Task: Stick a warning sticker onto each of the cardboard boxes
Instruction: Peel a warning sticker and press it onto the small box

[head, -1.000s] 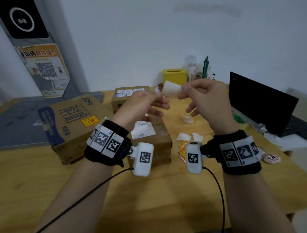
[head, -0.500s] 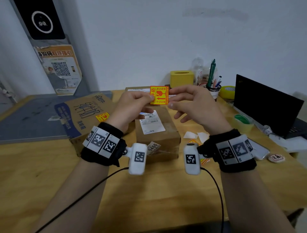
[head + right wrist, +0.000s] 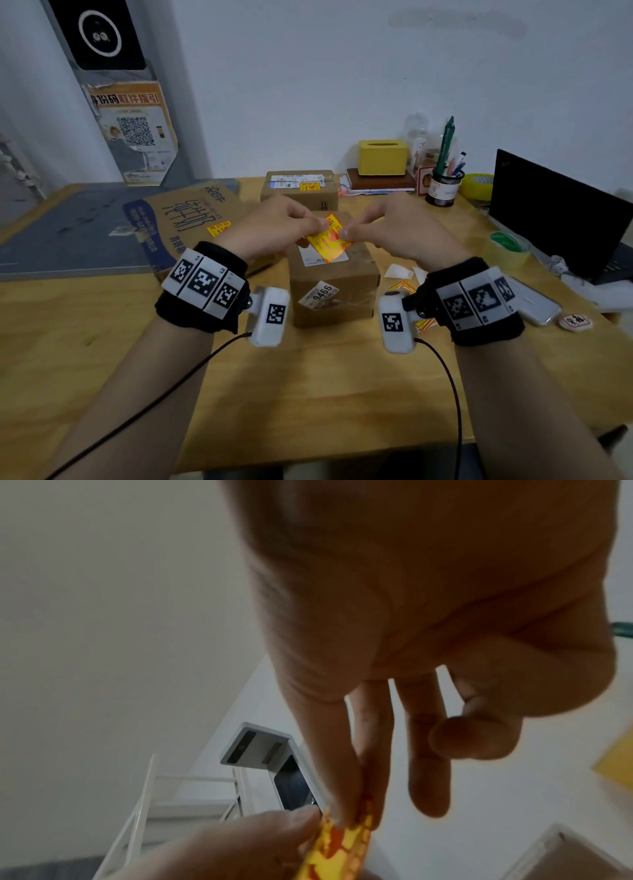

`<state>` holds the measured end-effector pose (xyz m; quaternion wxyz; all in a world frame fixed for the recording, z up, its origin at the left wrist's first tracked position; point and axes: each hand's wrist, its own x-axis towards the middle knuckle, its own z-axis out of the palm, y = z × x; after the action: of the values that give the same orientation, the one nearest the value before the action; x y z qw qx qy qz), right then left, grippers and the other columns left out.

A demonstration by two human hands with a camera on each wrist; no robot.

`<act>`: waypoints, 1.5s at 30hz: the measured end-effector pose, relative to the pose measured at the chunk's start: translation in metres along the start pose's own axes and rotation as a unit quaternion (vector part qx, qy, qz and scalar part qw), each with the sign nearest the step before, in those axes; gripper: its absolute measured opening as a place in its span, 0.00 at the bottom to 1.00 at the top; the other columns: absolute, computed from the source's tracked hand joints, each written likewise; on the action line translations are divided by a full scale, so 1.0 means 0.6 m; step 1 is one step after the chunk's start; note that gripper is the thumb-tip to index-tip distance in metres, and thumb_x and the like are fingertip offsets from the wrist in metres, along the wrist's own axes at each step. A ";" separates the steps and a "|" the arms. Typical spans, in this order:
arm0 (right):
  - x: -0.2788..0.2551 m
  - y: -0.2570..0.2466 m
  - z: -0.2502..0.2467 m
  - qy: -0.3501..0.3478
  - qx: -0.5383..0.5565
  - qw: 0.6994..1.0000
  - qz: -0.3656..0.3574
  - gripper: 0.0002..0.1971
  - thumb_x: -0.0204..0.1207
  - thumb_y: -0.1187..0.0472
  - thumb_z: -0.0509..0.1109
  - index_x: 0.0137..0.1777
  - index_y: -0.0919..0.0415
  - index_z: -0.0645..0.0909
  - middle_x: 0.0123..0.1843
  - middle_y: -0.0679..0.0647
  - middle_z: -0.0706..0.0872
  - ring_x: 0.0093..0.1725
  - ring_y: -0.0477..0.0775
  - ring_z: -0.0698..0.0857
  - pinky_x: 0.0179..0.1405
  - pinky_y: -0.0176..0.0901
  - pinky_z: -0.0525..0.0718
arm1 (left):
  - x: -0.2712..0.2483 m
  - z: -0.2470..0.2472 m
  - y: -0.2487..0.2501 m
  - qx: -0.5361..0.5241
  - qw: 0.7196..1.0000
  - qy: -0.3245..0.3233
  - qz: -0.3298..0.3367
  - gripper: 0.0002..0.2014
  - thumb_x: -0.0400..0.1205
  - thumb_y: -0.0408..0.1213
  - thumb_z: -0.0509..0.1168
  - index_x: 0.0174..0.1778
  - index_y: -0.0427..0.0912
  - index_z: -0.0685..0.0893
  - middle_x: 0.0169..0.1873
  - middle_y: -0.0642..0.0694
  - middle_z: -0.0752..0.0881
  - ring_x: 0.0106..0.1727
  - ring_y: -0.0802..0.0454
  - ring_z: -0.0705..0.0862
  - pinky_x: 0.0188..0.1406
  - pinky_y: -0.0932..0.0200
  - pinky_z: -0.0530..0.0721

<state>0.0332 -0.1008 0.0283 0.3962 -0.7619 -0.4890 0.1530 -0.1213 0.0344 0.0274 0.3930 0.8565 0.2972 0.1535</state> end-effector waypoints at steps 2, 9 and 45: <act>-0.002 0.010 0.005 0.013 0.026 1.000 0.012 0.10 0.76 0.52 0.81 0.33 0.47 0.89 0.17 0.38 0.80 0.20 0.37 0.75 0.17 0.24 0.67 | 0.000 0.000 -0.008 -0.027 0.999 0.013 -0.022 0.13 0.85 0.52 0.66 0.51 0.50 0.92 0.49 0.57 0.91 0.48 0.58 0.91 0.33 0.59 0.82; -0.005 0.051 0.036 0.109 0.189 0.974 0.063 0.07 0.76 0.50 0.80 0.37 0.47 0.93 0.37 0.55 0.84 0.35 0.53 0.76 0.27 0.44 0.71 | -0.009 0.033 -0.029 -0.085 0.994 0.066 -0.035 0.12 0.81 0.54 0.71 0.41 0.50 0.92 0.35 0.53 0.86 0.34 0.56 0.81 0.30 0.60 0.74; 0.004 0.074 0.069 0.088 0.101 0.989 0.064 0.12 0.77 0.55 0.80 0.32 0.48 0.89 0.43 0.38 0.86 0.52 0.43 0.83 0.47 0.39 0.77 | -0.018 0.046 -0.065 -0.127 0.975 0.133 -0.122 0.14 0.82 0.49 0.70 0.31 0.53 0.93 0.37 0.60 0.66 0.35 0.47 0.83 0.43 0.50 0.82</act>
<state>0.0363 -0.0892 -0.0310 0.5021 -0.7582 -0.3842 0.1594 -0.1310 0.0317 -0.0204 0.4708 0.7291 0.4272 0.2536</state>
